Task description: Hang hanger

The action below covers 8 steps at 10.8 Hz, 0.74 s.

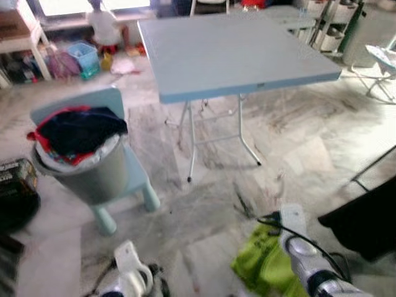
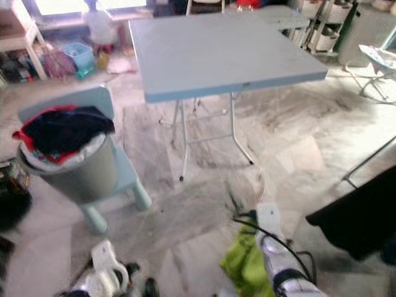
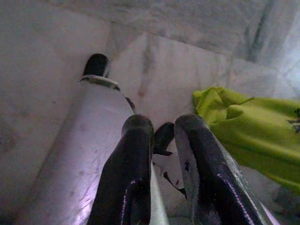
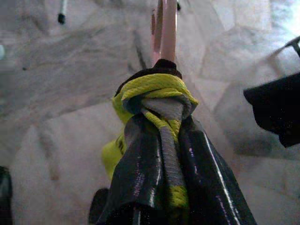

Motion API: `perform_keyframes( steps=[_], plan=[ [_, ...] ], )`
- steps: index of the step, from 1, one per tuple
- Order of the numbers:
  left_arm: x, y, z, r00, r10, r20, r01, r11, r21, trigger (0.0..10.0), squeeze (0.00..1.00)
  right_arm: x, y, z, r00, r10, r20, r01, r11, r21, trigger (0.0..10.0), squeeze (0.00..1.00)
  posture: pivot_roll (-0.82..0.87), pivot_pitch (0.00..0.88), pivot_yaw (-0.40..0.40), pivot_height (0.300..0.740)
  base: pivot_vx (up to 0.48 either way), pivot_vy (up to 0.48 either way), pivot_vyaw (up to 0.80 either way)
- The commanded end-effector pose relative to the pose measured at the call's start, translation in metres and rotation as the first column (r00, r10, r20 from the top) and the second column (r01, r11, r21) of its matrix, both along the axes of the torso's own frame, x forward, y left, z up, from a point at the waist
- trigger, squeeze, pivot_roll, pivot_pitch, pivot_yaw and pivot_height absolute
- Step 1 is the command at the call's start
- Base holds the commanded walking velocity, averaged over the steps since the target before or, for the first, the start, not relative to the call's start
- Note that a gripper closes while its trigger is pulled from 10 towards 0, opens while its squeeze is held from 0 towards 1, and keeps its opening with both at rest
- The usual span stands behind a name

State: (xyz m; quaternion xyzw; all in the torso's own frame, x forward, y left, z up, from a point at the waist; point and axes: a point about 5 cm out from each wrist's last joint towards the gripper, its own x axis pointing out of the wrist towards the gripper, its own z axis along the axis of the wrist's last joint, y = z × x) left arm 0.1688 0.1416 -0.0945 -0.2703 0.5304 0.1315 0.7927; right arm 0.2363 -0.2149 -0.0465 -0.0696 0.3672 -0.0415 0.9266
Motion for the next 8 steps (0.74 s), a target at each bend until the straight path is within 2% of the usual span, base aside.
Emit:
perform_keyframes(
  steps=[1,3,4,6,8],
  plan=[
    [0.088,0.112,0.078,0.836,-0.492,0.241,0.166,0.646,0.745,10.0,0.0,0.012,0.0,0.009,0.998,0.0,0.056,0.0,1.0,0.011,10.0,0.0,-0.01,0.067,-0.043,0.74,0.0,0.0,0.0],
    [0.093,0.113,0.084,0.821,-0.496,0.281,0.126,0.638,0.76,10.0,0.0,0.013,-0.002,0.011,0.997,-0.011,0.073,0.011,1.0,0.003,10.0,0.0,-0.01,0.067,-0.043,0.74,0.0,0.0,0.0],
    [0.103,0.108,0.095,0.79,-0.519,0.327,0.057,0.593,0.803,10.0,0.0,0.021,-0.001,0.02,0.987,-0.011,0.16,0.007,1.0,0.027,10.0,0.0,-0.01,0.069,-0.041,0.74,0.0,0.0,0.0],
    [0.112,0.103,0.106,0.742,-0.581,0.335,0.039,0.536,0.843,10.0,0.0,0.03,0.005,0.03,0.964,-0.007,0.267,-0.018,0.996,0.091,10.0,0.0,0.0,0.067,-0.039,0.74,0.0,0.0,0.0],
    [0.116,0.102,0.111,0.717,-0.607,0.343,0.021,0.51,0.86,10.0,0.0,0.038,0.016,0.04,0.931,0.025,0.365,-0.078,0.988,0.131,10.0,0.0,0.0,0.06,-0.029,0.74,0.0,0.0,0.0]
  ],
)
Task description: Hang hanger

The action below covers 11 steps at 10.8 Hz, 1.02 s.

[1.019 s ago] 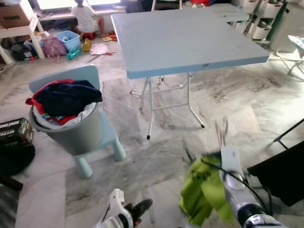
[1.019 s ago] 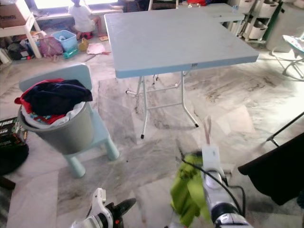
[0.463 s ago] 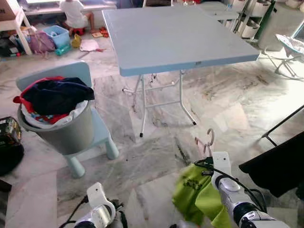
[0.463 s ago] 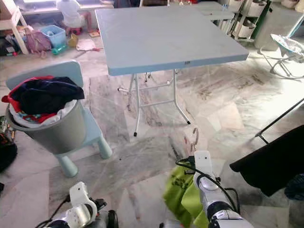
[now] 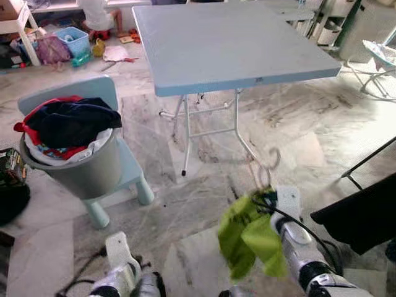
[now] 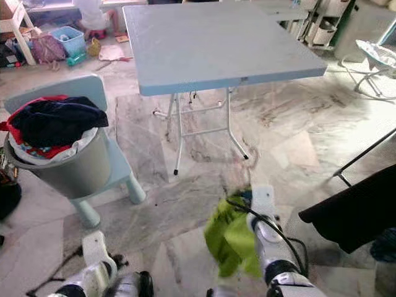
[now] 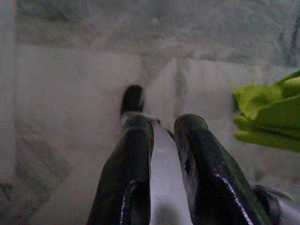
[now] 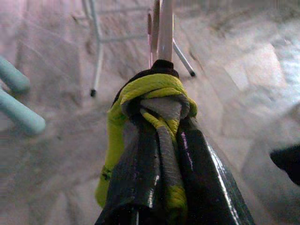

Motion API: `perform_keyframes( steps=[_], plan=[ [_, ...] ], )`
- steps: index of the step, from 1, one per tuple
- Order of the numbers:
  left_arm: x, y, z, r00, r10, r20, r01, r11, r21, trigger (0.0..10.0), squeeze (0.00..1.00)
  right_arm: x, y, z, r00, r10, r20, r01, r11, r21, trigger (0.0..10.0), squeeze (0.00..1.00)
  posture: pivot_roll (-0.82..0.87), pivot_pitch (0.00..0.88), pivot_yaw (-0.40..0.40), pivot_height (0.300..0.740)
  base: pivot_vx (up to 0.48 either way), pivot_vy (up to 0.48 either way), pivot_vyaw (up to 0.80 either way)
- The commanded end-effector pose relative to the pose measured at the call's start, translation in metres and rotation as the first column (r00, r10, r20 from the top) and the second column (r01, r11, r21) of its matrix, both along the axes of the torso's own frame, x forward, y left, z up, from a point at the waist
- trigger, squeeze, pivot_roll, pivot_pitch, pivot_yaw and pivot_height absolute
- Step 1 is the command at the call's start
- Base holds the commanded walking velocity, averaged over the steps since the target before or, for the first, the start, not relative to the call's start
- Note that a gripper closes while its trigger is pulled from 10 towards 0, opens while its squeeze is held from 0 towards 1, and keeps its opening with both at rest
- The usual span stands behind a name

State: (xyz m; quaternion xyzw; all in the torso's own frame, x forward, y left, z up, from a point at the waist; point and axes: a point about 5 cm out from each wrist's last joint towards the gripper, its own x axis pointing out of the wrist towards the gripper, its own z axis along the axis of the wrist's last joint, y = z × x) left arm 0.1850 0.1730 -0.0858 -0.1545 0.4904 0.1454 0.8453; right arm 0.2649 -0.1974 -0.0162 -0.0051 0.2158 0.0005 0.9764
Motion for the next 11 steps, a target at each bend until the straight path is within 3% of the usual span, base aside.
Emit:
perform_keyframes(
  steps=[1,2,3,4,7,8,10,11],
  plan=[
    [0.103,0.07,0.111,0.74,-0.537,0.406,0.074,0.664,0.744,10.0,0.0,0.008,-0.001,0.011,0.997,-0.005,0.075,0.004,1.0,0.014,10.0,0.0,0.0,0.057,-0.029,0.74,0.0,0.0,0.0],
    [0.109,0.063,0.126,0.663,-0.583,0.47,0.038,0.653,0.756,10.0,0.0,0.008,-0.002,0.013,0.994,-0.005,0.108,0.002,1.0,0.026,10.0,0.0,0.0,0.063,-0.032,0.74,0.0,0.0,0.0],
    [0.111,0.049,0.141,0.553,-0.643,0.53,0.029,0.65,0.759,10.0,0.0,0.005,-0.001,0.016,0.989,0.02,0.149,-0.022,1.0,0.011,10.0,0.0,-0.01,0.077,-0.032,0.74,0.0,0.0,0.0],
    [0.11,0.044,0.145,0.52,-0.665,0.536,0.022,0.637,0.77,10.0,0.0,0.002,-0.002,0.015,0.988,0.015,0.155,-0.018,1.0,0.013,10.0,0.0,0.0,0.08,-0.03,0.74,0.0,0.0,0.0],
    [0.099,0.04,0.13,0.546,-0.674,0.498,0.04,0.614,0.788,10.0,0.0,-0.006,-0.001,0.009,0.989,-0.006,0.147,0.002,1.0,0.027,10.0,0.0,0.0,0.094,-0.025,0.74,0.0,0.0,0.0],
    [0.092,0.046,0.116,0.613,-0.647,0.454,0.063,0.612,0.788,10.0,0.0,-0.006,0.003,0.008,0.99,0.002,0.144,-0.007,1.0,0.029,10.0,0.0,0.0,0.093,-0.025,0.74,0.0,0.0,0.0],
    [0.089,0.048,0.11,0.636,-0.628,0.448,0.072,0.627,0.776,10.0,0.0,-0.005,0.0,0.01,0.99,0.002,0.143,-0.005,1.0,0.025,10.0,0.0,-0.01,0.096,-0.029,0.74,0.0,0.0,0.0],
    [0.091,0.044,0.112,0.624,-0.607,0.492,0.081,0.676,0.732,10.0,0.0,-0.003,-0.004,0.013,0.987,-0.011,0.161,0.006,0.999,0.033,10.0,0.0,-0.01,0.097,-0.029,0.74,0.0,0.0,0.0]
  ],
)
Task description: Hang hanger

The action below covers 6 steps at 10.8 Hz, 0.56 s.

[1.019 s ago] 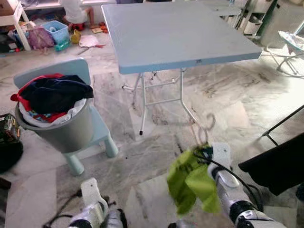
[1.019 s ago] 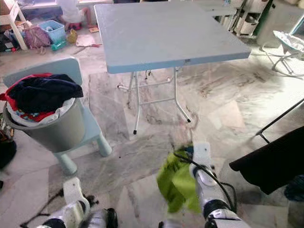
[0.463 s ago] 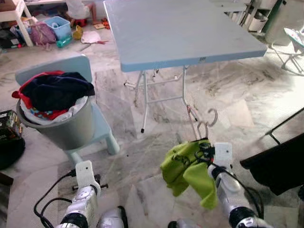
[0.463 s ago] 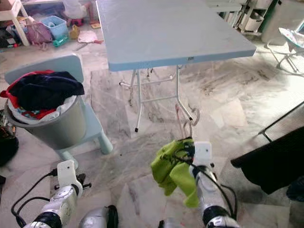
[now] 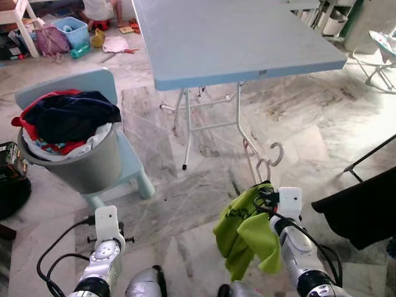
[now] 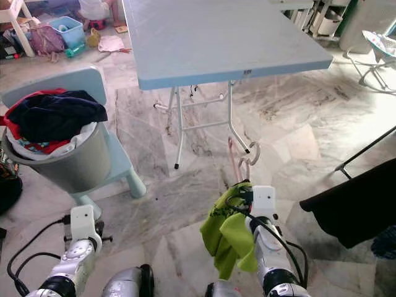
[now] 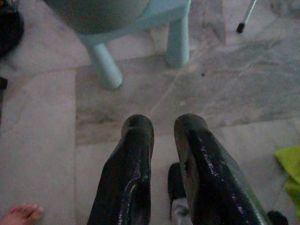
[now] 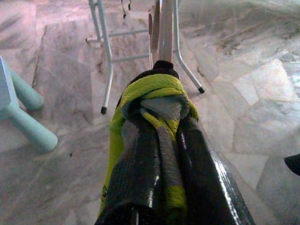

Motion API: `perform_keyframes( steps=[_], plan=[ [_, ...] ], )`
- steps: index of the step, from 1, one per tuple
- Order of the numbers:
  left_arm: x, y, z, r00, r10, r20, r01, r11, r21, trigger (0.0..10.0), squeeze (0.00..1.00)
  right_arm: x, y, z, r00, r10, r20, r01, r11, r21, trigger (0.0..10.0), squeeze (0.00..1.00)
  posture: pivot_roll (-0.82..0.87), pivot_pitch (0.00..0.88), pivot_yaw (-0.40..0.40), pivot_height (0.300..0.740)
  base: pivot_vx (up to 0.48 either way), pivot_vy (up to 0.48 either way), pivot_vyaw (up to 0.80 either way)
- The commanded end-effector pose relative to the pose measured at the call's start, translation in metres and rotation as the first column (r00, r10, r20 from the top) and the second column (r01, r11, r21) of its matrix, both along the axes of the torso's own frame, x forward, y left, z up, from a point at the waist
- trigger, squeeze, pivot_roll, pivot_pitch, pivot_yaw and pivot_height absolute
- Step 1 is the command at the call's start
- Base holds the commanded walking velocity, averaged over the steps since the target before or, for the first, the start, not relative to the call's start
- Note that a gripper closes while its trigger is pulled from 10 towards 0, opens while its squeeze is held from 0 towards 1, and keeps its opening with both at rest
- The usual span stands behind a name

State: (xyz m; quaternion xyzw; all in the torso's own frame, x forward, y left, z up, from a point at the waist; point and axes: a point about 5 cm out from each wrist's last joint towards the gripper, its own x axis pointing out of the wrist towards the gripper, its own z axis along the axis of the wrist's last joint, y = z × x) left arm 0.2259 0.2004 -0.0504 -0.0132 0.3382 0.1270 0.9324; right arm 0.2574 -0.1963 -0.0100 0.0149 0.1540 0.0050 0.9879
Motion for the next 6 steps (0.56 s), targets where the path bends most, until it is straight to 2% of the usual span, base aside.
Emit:
perform_keyframes(
  steps=[1,3,6],
  plan=[
    [0.0508,0.0137,0.0771,0.839,-0.368,0.401,0.191,0.889,0.417,10.0,0.0,0.0054,-0.0047,0.0096,0.998,-0.017,0.057,0.016,1.0,0.007,10.0,0.0,-0.01,0.101,-0.027,0.74,0.0,0.0,0.0],
    [0.0502,0.0093,0.079,0.813,-0.398,0.426,0.219,0.885,0.41,10.0,0.0,0.0082,0.0022,0.0151,0.995,0.008,0.097,-0.01,1.0,0.012,10.0,0.0,-0.01,0.107,-0.025,0.74,0.0,0.0,0.0],
    [0.0488,0.0088,0.0788,0.808,-0.397,0.434,0.225,0.89,0.396,10.0,0.0,0.0062,0.0031,0.0144,0.995,0.021,0.096,-0.022,1.0,0.009,10.0,0.0,-0.01,0.111,-0.027,0.74,0.296,0.0,0.0]
  ],
)
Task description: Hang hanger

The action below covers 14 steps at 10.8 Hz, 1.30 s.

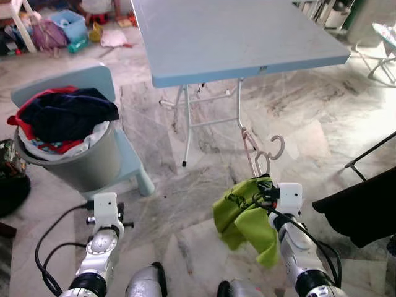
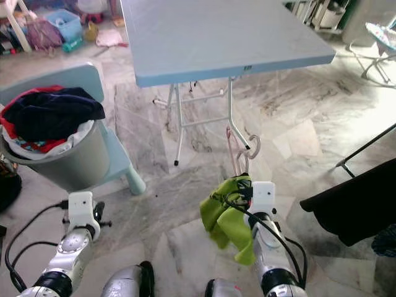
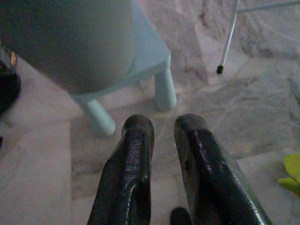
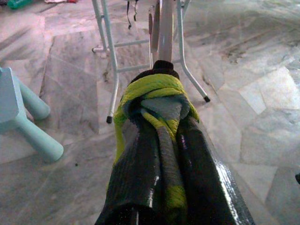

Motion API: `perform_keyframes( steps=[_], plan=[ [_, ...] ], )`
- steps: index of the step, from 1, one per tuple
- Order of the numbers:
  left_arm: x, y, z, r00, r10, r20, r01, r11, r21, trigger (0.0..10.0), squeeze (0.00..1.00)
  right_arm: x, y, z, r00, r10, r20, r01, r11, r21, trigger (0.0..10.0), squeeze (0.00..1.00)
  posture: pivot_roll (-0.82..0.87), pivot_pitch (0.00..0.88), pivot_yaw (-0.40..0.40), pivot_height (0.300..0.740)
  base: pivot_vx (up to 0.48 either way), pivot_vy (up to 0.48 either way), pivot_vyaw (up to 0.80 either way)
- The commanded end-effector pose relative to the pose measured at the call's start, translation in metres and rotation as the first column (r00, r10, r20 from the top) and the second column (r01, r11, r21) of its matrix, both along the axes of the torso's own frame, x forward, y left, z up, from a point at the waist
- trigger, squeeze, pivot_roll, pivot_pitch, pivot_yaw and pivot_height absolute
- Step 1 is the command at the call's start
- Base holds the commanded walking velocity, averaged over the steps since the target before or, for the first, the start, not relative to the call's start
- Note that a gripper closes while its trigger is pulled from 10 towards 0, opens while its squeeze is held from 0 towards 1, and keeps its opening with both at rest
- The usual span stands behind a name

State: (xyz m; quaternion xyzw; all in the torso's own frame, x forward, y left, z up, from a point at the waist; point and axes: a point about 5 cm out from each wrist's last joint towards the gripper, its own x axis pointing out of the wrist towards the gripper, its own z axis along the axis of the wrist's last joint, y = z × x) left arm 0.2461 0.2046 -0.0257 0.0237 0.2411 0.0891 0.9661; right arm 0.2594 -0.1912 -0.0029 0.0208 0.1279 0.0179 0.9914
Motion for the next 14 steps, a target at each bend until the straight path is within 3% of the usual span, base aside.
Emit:
perform_keyframes(
  steps=[1,14],
  plan=[
    [0.0277,0.0044,0.0533,0.918,-0.26,0.3,0.168,0.939,0.298,10.0,0.0,0.0039,-0.0034,0.0071,0.999,-0.004,0.039,0.005,1.0,-0.007,10.0,0.0,-0.01,0.111,-0.027,0.74,0.319,0.0,0.0],
    [0.0246,0.0017,0.0514,0.902,-0.313,0.298,0.205,0.917,0.342,10.0,0.0,0.0039,-0.0083,0.008,0.998,-0.045,0.039,0.046,0.998,-0.038,10.0,0.0,-0.01,0.108,-0.032,0.74,0.351,0.0,0.0]
  ],
)
